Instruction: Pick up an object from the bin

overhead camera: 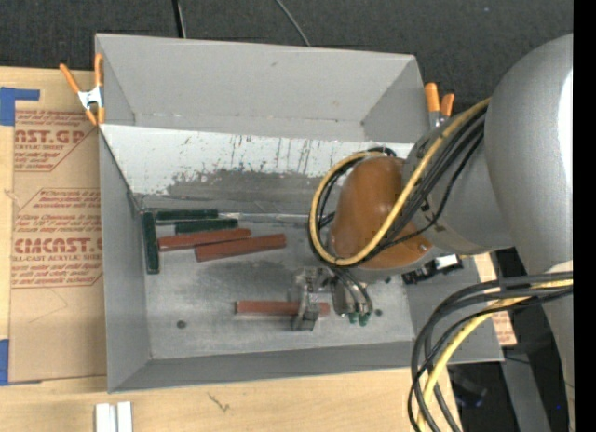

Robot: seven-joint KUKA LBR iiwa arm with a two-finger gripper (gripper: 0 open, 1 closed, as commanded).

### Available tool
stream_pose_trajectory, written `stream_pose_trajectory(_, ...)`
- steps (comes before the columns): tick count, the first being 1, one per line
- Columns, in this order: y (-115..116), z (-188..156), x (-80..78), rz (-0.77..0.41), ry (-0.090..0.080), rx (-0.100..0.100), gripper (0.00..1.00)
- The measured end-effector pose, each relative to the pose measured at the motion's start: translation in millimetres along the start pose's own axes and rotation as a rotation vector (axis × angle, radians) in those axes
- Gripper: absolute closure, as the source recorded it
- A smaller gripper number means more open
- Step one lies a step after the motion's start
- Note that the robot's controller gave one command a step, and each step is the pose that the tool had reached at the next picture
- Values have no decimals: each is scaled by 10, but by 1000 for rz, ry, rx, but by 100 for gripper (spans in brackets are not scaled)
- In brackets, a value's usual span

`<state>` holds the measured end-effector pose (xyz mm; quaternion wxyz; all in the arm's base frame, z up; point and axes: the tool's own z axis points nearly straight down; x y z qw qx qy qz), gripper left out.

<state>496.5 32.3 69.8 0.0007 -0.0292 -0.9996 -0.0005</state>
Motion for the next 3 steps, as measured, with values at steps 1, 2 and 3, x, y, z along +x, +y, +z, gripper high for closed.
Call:
stream_pose_trajectory(1,58,-988,-164,-45,-2,0,100)
stream_pose_trajectory(2,57,-988,-164,-45,-2,1,100)
stream_pose_trajectory(3,-11,-1329,-127,-59,3,2,100)
